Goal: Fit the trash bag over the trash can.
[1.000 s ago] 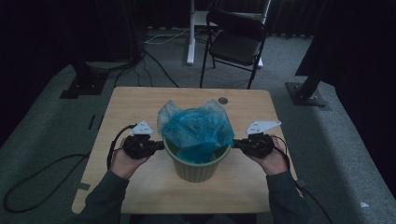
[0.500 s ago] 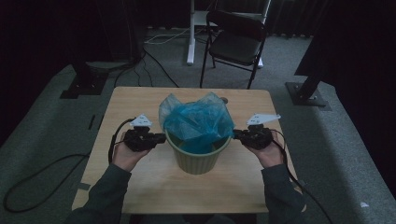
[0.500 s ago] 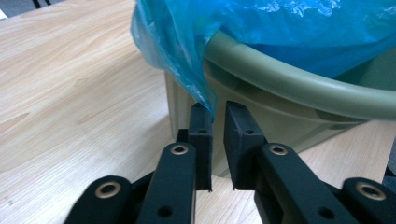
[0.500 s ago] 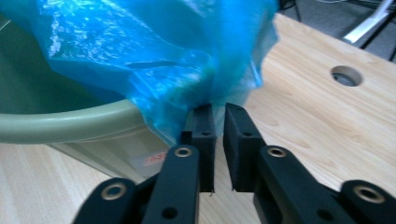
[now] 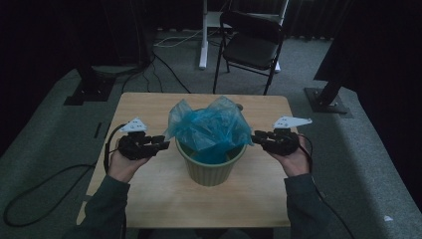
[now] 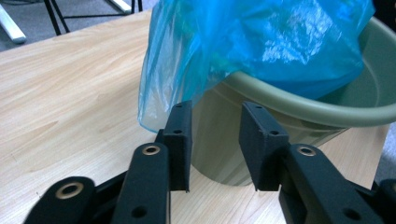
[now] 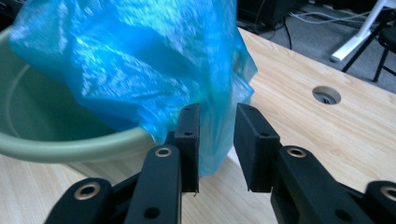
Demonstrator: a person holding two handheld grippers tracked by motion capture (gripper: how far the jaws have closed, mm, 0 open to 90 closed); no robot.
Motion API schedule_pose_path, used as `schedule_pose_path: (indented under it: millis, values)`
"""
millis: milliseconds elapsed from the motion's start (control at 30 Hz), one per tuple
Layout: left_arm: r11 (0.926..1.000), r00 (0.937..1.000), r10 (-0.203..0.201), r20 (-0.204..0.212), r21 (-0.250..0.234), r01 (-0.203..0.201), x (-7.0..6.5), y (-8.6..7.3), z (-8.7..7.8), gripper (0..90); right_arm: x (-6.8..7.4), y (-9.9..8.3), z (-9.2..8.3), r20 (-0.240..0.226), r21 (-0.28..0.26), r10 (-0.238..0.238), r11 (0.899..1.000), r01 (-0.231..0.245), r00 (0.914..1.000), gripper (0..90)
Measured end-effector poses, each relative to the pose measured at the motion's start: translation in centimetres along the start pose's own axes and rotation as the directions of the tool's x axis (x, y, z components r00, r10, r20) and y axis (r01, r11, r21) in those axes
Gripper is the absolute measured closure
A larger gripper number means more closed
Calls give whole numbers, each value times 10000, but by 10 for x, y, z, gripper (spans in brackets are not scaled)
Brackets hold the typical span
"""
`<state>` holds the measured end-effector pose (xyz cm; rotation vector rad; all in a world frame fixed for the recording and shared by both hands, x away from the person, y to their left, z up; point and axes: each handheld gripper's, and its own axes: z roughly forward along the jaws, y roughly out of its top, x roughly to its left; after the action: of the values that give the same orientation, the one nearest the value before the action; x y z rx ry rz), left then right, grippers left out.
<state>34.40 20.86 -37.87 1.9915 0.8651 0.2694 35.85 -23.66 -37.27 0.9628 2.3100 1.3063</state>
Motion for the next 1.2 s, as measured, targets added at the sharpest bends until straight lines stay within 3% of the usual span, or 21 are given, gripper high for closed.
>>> schedule_pose_path:
  millis: [300, 467, 700, 767, 933, 1200]
  values:
    - [9993, 10000, -77, -62, -379, 75, 3, 14, 3, 590, 2, 14, 0, -548, -315, -109, 9995, 92, 9984, 638]
    - [9992, 9999, -111, -70, -382, 108, 2, 22, 12, 595, 2, 19, 3, -617, -458, -35, 9989, 7, 9981, 612]
    - [9995, 9996, -163, -243, -279, 156, 1, 24, 19, 672, -4, 24, 15, -515, -73, 146, 9999, -150, 9986, 568]
    - [9996, 9997, -112, -217, -247, 107, 0, 25, 19, 718, -4, 22, 16, -549, -71, 124, 9999, -128, 9984, 623]
    - [9996, 9997, 27, -246, -280, -34, -3, 25, 19, 869, -4, 21, 16, -735, -151, 68, 9999, -80, 9973, 864]
    - [9993, 9996, 148, -226, -348, -156, -9, 17, 9, 896, 3, 18, 7, -912, -187, -137, 9998, 120, 9957, 898]
